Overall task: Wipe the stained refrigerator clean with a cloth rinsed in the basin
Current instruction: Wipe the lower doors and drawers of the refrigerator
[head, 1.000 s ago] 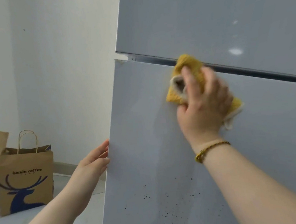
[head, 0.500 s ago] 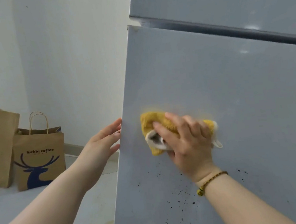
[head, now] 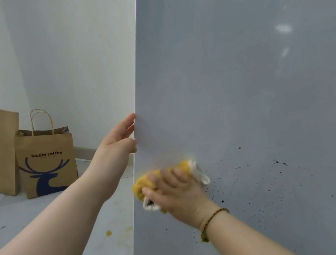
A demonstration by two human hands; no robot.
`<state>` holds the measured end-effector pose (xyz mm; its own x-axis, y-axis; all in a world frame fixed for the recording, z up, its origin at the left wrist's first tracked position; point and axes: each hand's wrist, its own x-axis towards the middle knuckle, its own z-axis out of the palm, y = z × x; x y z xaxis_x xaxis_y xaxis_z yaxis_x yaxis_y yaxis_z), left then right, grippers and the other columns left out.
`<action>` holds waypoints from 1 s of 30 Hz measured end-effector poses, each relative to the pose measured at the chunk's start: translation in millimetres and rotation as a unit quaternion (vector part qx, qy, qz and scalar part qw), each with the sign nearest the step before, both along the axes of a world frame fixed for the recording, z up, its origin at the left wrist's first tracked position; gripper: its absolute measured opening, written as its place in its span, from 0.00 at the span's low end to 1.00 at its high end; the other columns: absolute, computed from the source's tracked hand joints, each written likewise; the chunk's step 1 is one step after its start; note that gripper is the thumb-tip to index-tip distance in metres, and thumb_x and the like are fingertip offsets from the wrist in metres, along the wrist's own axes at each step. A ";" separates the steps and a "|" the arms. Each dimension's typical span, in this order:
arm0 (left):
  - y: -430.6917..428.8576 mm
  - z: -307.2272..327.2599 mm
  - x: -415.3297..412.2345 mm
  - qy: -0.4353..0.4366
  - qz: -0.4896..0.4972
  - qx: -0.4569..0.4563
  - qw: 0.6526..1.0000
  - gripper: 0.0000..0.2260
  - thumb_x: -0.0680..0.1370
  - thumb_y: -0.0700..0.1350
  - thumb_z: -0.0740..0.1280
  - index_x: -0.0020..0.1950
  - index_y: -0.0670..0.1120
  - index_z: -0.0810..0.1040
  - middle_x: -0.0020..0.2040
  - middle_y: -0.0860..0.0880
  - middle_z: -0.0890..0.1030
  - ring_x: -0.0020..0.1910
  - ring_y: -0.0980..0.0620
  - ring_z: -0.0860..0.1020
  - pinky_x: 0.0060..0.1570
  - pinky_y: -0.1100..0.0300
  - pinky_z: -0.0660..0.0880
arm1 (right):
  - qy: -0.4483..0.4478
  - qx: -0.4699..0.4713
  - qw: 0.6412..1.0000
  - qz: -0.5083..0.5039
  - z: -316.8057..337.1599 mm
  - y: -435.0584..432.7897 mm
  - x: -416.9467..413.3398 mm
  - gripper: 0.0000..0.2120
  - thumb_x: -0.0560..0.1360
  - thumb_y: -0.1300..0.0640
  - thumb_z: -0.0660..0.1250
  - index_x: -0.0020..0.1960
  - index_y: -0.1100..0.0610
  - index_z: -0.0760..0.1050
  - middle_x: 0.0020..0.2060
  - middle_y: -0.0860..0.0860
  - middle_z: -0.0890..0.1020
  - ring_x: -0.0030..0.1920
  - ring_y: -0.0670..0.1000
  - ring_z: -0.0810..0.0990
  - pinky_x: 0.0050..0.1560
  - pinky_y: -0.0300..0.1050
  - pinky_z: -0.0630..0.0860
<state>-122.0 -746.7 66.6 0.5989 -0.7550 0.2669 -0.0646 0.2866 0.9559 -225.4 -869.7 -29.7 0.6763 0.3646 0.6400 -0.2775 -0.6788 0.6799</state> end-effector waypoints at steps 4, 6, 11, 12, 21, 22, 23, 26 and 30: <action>-2.2 -5.0 -10.4 -0.056 0.021 0.013 0.998 0.30 0.75 0.29 0.52 0.70 0.56 0.62 0.70 0.57 0.64 0.62 0.63 0.67 0.63 0.61 0.61 | -0.204 0.056 0.977 -0.024 69.5 -14.7 -24.4 0.16 0.79 0.58 0.54 0.55 0.46 0.78 0.55 0.49 0.71 0.48 0.53 0.68 0.46 0.47 0.61; -5.4 -8.9 -17.5 -0.112 0.043 0.036 0.992 0.30 0.76 0.31 0.52 0.70 0.60 0.58 0.74 0.59 0.56 0.65 0.62 0.63 0.64 0.62 0.59 | -0.262 0.078 0.961 -0.045 80.0 -17.4 -30.8 0.13 0.80 0.56 0.52 0.57 0.45 0.72 0.56 0.48 0.70 0.50 0.53 0.68 0.49 0.47 0.62; -11.9 -23.8 -33.0 -0.277 0.095 0.042 0.955 0.27 0.77 0.35 0.54 0.64 0.66 0.55 0.71 0.66 0.47 0.66 0.70 0.46 0.65 0.68 0.47 | -0.125 0.024 0.992 -0.024 9.4 -21.7 -43.5 0.13 0.73 0.53 0.64 0.57 0.45 0.69 0.57 0.48 0.70 0.52 0.51 0.69 0.52 0.46 0.62; -11.9 -27.8 -33.8 -0.319 0.101 0.033 0.942 0.24 0.77 0.39 0.53 0.62 0.67 0.55 0.68 0.70 0.46 0.65 0.71 0.45 0.66 0.67 0.46 | -0.071 0.013 0.997 -0.023 -5.9 -22.2 -48.7 0.16 0.69 0.52 0.67 0.55 0.46 0.68 0.57 0.48 0.69 0.52 0.51 0.69 0.52 0.45 0.62; -21.4 -73.2 -31.0 -0.584 0.149 0.073 0.794 0.28 0.69 0.44 0.53 0.70 0.49 0.61 0.70 0.50 0.61 0.69 0.48 0.56 0.68 0.58 0.47 | -0.105 0.006 0.994 0.010 79.9 -51.2 -108.1 0.12 0.76 0.58 0.60 0.58 0.47 0.71 0.55 0.50 0.74 0.50 0.54 0.69 0.50 0.48 0.63; -24.4 -76.8 -32.7 -0.604 0.155 0.067 0.779 0.27 0.69 0.43 0.53 0.69 0.49 0.62 0.71 0.49 0.62 0.69 0.46 0.57 0.68 0.55 0.48 | -0.163 0.025 0.986 -0.011 97.0 -54.8 -115.5 0.13 0.76 0.59 0.60 0.58 0.46 0.71 0.55 0.50 0.72 0.50 0.55 0.68 0.50 0.48 0.62; -28.0 -80.5 -35.2 -0.619 0.155 0.062 0.768 0.26 0.69 0.43 0.53 0.69 0.49 0.62 0.71 0.49 0.62 0.69 0.45 0.57 0.68 0.54 0.48 | -0.219 0.050 0.974 -0.029 106.0 -55.7 -120.3 0.14 0.75 0.60 0.59 0.57 0.46 0.71 0.56 0.50 0.71 0.51 0.55 0.67 0.51 0.48 0.62; -36.9 -89.2 -41.7 -0.645 0.178 0.057 0.741 0.27 0.70 0.45 0.53 0.70 0.51 0.60 0.70 0.47 0.60 0.70 0.43 0.54 0.68 0.51 0.47 | -0.297 0.085 0.950 -0.051 84.1 -50.3 -117.8 0.15 0.76 0.61 0.54 0.57 0.47 0.70 0.57 0.52 0.69 0.52 0.55 0.66 0.53 0.49 0.63; -47.4 -96.1 -42.8 -0.671 0.218 0.072 0.705 0.24 0.73 0.50 0.53 0.69 0.49 0.61 0.70 0.45 0.58 0.70 0.42 0.50 0.68 0.49 0.45 | -0.205 0.059 0.974 -0.073 10.3 -50.0 -116.3 0.11 0.80 0.51 0.51 0.58 0.46 0.70 0.56 0.51 0.70 0.53 0.54 0.68 0.56 0.48 0.61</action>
<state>-164.8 -794.1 -29.5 0.0634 -0.6548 0.7531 -0.9904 -0.1340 -0.0331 -341.7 -919.7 -19.3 0.3948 0.1907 0.8988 -0.6085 -0.6787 0.4113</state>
